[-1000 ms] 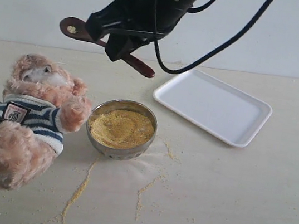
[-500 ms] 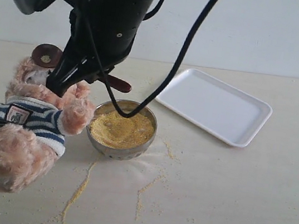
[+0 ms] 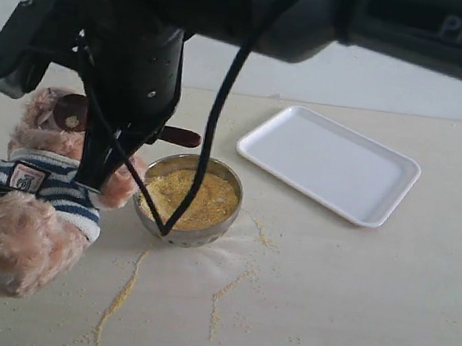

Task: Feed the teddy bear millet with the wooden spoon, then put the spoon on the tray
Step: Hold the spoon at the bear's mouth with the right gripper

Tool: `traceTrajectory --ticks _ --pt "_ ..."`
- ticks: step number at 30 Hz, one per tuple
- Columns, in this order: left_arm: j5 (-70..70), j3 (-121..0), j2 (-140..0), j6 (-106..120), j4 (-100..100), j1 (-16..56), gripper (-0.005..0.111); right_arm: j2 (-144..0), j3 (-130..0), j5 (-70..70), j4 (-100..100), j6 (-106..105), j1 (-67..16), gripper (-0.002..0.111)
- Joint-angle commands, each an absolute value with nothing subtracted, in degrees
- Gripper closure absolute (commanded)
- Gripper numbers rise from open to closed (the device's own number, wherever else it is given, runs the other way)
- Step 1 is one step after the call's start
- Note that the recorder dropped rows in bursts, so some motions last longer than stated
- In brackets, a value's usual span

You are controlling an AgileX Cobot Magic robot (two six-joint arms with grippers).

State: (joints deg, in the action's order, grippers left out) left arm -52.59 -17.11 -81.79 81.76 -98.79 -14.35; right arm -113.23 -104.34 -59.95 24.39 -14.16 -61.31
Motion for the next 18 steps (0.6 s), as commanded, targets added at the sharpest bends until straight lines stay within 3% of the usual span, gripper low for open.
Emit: traceTrajectory --ticks 1,18 --pt "-53.74 -17.35 -81.70 82.37 -99.05 -14.02 0.102 -113.83 -104.65 -59.05 34.03 -10.58 -64.05 0.109" --pt "-53.74 -17.35 -81.70 82.37 -99.05 -14.02 0.102 -116.68 -104.65 -61.83 41.90 -9.27 -66.25 0.109"
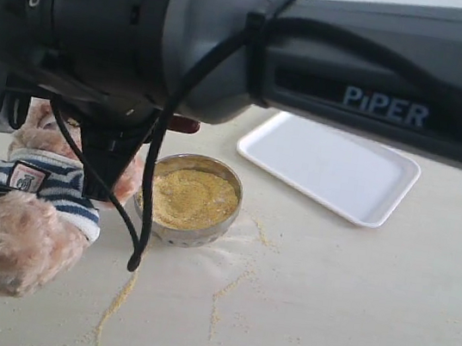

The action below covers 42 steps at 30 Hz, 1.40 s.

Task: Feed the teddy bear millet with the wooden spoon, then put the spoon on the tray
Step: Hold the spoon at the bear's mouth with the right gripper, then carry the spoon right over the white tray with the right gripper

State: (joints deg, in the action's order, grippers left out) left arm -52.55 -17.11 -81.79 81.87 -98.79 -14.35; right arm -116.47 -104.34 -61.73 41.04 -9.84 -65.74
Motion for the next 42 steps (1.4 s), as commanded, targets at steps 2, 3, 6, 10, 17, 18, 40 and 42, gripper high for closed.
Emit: traceTrajectory --ticks 2,3,6,10,17,18,40,42 --pt "-53.74 -17.35 -81.70 82.37 -99.05 -14.02 0.102 -116.68 -104.65 -61.89 44.43 -7.80 -66.93 0.109" --pt "-53.74 -17.35 -81.70 82.32 -99.15 -14.02 0.102 -116.68 -104.65 -62.20 46.17 -7.51 -67.29 0.109" --pt "-53.74 -17.35 -81.70 82.32 -99.15 -14.02 0.102 -116.68 -104.65 -62.31 47.65 -7.51 -68.16 0.109" --pt "-53.74 -17.35 -81.70 82.32 -99.15 -14.02 0.102 -116.68 -104.65 -62.55 47.65 -7.51 -68.60 0.109" --pt "-53.74 -17.35 -81.70 82.46 -99.15 -14.02 0.102 -116.68 -104.65 -65.23 48.88 -7.51 -68.58 0.109" --pt "-53.74 -17.35 -81.70 82.46 -99.15 -14.02 0.102 -116.68 -104.65 -65.67 48.88 -7.39 -68.58 0.109" --pt "-53.74 -17.35 -81.70 89.79 -99.95 -14.02 0.102 -104.88 -104.65 -69.96 39.19 0.00 -63.84 0.109" --pt "-53.74 -17.35 -81.70 89.82 -99.95 -14.02 0.102 -102.14 -104.65 -69.96 30.56 -0.83 -59.47 0.109"
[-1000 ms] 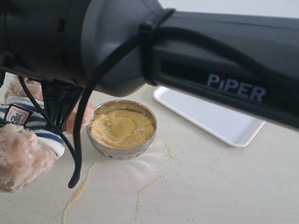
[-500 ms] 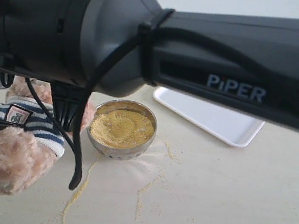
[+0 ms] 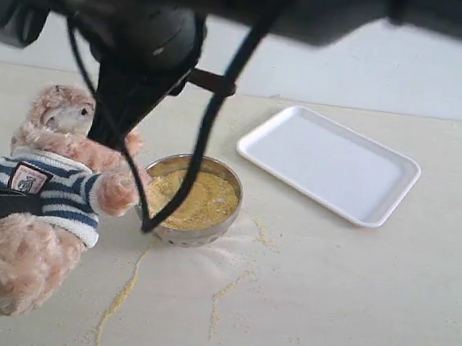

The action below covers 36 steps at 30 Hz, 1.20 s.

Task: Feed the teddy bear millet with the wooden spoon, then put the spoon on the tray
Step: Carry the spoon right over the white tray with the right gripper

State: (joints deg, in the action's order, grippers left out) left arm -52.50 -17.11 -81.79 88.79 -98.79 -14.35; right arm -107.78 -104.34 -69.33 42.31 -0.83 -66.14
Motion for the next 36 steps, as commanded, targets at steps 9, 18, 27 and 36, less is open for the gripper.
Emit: traceTrajectory --ticks 9,18,27,36 --pt "-53.74 -17.35 -81.70 90.05 -99.95 -14.02 0.102 -90.26 -88.32 -69.96 4.39 -12.30 -42.00 0.109" --pt "-55.03 -17.35 -81.70 86.42 -99.95 -14.02 0.102 -85.81 -69.13 -55.45 9.27 -6.45 -29.16 0.109" --pt "-53.87 -17.35 -81.70 82.53 -99.95 -14.02 0.102 -90.32 -68.37 -25.99 10.82 2.61 -24.36 0.109" --pt "-53.37 -17.35 -81.70 81.81 -99.95 -14.02 0.102 -107.82 -77.48 -27.78 10.71 2.86 -19.87 0.109"
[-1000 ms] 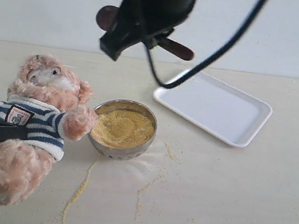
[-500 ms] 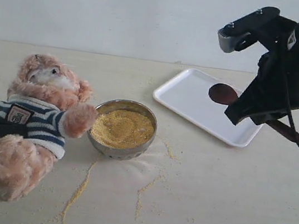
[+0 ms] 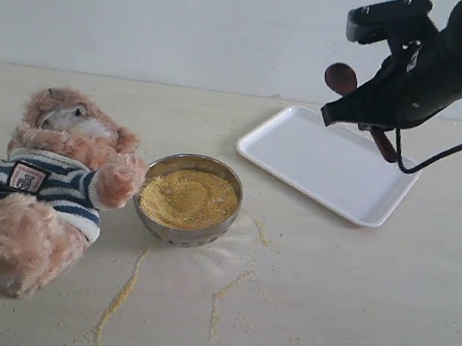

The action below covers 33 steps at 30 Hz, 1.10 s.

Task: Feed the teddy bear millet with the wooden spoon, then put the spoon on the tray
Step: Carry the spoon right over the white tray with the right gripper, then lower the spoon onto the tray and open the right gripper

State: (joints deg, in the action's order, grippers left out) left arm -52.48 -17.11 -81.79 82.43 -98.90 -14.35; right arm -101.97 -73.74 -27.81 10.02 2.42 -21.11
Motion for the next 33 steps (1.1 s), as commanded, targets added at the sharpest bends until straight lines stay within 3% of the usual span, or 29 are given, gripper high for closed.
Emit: traceTrajectory --ticks 1,11,30,31,33 --pt "-53.37 -17.35 -81.70 81.81 -99.95 -14.02 0.102 -109.37 -78.50 -27.52 10.82 2.86 -19.81 0.109" --pt "-54.36 -17.35 -81.70 80.33 -99.95 -14.02 0.102 -121.01 -87.48 -25.81 10.82 7.20 -17.64 0.109" --pt "-58.81 -17.35 -81.70 79.24 -99.95 -14.02 0.102 -129.62 -87.61 -19.23 10.82 7.42 -16.90 0.108" --pt "-58.81 -17.35 -81.70 79.24 -99.95 -14.02 0.102 -129.62 -87.61 -19.28 10.82 7.44 -16.90 0.107" --pt "-58.81 -17.35 -81.70 79.24 -99.95 -14.02 0.102 -129.62 -87.61 -19.52 10.82 7.66 -16.90 0.095"
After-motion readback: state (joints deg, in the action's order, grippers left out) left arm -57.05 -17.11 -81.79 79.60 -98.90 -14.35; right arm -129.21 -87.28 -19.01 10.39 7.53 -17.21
